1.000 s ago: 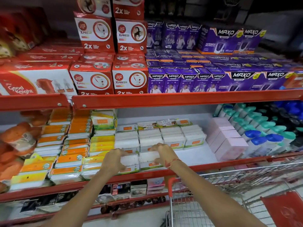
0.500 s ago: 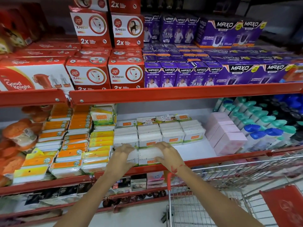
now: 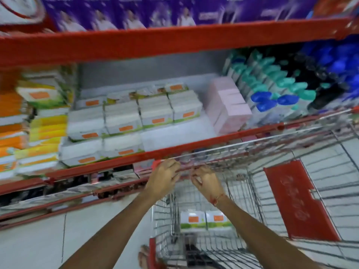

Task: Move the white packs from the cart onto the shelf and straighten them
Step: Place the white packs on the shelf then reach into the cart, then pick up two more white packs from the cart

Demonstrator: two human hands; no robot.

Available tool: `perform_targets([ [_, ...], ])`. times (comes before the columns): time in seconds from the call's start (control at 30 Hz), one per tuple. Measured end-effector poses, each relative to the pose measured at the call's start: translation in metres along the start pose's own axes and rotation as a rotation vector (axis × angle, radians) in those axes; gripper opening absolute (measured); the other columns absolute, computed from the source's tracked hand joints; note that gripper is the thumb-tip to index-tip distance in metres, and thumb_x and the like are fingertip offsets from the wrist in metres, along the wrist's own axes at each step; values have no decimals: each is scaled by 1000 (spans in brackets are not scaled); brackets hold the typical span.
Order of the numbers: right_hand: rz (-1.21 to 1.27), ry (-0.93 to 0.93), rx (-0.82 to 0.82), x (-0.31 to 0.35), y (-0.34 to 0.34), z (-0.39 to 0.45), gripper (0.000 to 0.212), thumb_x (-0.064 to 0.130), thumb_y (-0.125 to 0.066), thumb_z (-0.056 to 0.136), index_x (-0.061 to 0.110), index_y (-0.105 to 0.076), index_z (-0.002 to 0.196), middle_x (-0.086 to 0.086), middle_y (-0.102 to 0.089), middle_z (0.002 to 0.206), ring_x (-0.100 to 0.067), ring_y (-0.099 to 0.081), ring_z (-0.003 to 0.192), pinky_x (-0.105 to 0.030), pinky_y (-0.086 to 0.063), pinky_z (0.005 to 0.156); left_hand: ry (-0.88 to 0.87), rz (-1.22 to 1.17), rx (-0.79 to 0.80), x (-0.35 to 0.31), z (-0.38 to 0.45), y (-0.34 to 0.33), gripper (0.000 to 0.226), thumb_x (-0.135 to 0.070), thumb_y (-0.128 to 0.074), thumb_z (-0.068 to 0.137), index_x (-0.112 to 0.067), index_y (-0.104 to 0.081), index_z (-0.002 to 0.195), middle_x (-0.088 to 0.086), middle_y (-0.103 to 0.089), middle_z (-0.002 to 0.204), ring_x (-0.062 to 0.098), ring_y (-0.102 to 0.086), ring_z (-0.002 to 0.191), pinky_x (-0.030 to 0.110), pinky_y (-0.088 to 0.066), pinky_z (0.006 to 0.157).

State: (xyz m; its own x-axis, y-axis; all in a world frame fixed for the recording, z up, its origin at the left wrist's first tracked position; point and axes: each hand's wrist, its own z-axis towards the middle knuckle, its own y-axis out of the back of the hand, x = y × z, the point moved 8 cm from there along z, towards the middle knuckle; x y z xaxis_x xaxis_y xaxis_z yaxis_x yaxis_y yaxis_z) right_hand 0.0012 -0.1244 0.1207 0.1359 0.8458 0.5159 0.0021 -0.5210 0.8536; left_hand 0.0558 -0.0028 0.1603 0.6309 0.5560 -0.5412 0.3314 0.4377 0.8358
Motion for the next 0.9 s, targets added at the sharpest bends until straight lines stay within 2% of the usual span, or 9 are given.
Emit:
perform_targets([
  [0.07, -34, -82, 147, -32, -17, -14, 18, 16, -60, 89, 11, -69, 104, -11, -68, 107, -28, -64, 101, -33, -52, 86, 37, 0, 134, -4, 2, -36, 21, -20, -57, 84, -9, -71, 94, 7, -71, 97, 23, -64, 95, 32, -52, 84],
  [0.13, -78, -160, 306, -70, -36, -29, 26, 23, -56, 93, 15, -63, 117, -8, -62, 122, -24, -55, 118, -33, -47, 97, 54, -31, 240, -8, 4, -72, 20, -18, -59, 86, -10, -70, 99, 7, -70, 104, 26, -65, 98, 33, -54, 86],
  [0.3, -98, -294, 623, -134, -78, -68, 38, 26, -53, 95, 17, -51, 132, -6, -49, 137, -22, -51, 123, -34, -46, 100, 179, -1, 577, -2, -11, -156, 31, -25, -49, 95, -12, -60, 121, 5, -56, 133, 21, -47, 127, 31, -38, 103],
  [0.4, -137, -296, 733, -154, -102, -83, 50, 23, -55, 93, 12, -40, 140, -9, -41, 146, -24, -37, 135, -36, -40, 109, 268, 52, 731, 10, -28, -196, 37, -26, -52, 94, -9, -53, 127, 8, -50, 137, 23, -44, 128, 32, -36, 104],
  [0.53, -208, -266, 788, -180, -136, -93, 62, 18, -58, 91, 8, -29, 145, -10, -32, 152, -25, -29, 141, -32, -32, 116, 360, 128, 907, 29, -55, -250, 60, -28, -63, 87, -6, -39, 137, 14, -39, 145, 30, -39, 132, 37, -35, 109],
  [0.63, -256, -236, 777, -189, -151, -99, 65, 14, -60, 88, 8, -29, 145, -11, -28, 154, -25, -25, 143, -31, -24, 119, 361, 202, 934, 32, -67, -273, 70, -21, -68, 82, -5, -33, 140, 15, -37, 147, 30, -37, 134, 37, -31, 113],
  [0.73, -259, -240, 744, -194, -158, -97, 59, 11, -60, 87, 6, -37, 141, -12, -35, 151, -26, -31, 139, -32, -23, 119, 420, 183, 904, 37, -72, -282, 72, -15, -71, 77, -7, -35, 139, 14, -40, 145, 29, -39, 133, 34, -33, 111],
  [0.83, -258, -234, 761, -192, -156, -96, 62, 17, -65, 85, 3, -36, 137, -14, -43, 144, -26, -37, 135, -34, -23, 118, 499, 86, 874, 36, -74, -281, 76, -16, -80, 67, -9, -39, 130, 13, -55, 128, 29, -54, 116, 36, -48, 95],
  [0.9, -230, -263, 790, -190, -152, -98, 59, 19, -65, 86, 4, -33, 133, -16, -53, 132, -27, -49, 124, -33, -36, 111, 521, 72, 879, 31, -76, -276, 73, -16, -79, 69, -10, -36, 128, 12, -60, 118, 26, -59, 106, 32, -52, 86],
])
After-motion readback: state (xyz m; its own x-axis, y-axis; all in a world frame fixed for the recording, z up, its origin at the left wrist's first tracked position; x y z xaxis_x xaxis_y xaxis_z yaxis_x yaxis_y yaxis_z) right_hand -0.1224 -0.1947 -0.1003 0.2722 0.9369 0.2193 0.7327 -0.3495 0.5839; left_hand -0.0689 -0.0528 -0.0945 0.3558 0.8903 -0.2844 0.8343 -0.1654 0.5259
